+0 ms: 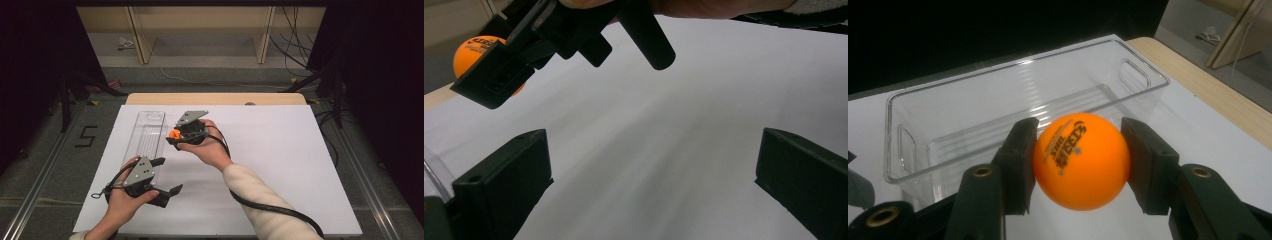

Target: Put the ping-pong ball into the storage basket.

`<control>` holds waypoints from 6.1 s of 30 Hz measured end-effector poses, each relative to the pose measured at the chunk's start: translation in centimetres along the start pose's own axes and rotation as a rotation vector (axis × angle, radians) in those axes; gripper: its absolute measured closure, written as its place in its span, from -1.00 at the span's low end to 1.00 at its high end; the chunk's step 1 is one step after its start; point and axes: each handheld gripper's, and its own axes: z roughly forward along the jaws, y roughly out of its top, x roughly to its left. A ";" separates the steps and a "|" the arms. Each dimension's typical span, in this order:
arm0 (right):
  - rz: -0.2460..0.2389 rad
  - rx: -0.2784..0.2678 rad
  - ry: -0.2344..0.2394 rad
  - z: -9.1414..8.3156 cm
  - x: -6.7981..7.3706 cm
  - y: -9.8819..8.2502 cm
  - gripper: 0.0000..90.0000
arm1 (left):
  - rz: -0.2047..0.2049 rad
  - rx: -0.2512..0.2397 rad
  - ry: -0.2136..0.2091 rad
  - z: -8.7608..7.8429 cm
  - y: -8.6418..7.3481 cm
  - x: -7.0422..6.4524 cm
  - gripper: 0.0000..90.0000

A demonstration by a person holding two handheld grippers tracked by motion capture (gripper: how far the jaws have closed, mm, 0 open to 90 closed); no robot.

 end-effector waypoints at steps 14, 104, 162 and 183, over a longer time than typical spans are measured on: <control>-0.004 0.012 0.007 0.9 -0.1 0.7 0.14 | -0.001 -0.002 -0.005 0.0 0.0 0.0 -0.98; -0.039 0.073 0.059 6.3 0.7 3.8 0.14 | 0.018 0.009 -0.016 0.0 -0.1 -0.1 -0.98; -0.059 0.110 0.074 9.0 1.6 4.3 0.14 | 0.027 0.009 -0.015 -0.1 0.0 -0.2 -0.98; -0.044 0.097 0.066 9.2 1.6 4.3 0.00 | 0.026 0.007 -0.016 -0.1 0.0 -0.2 -0.98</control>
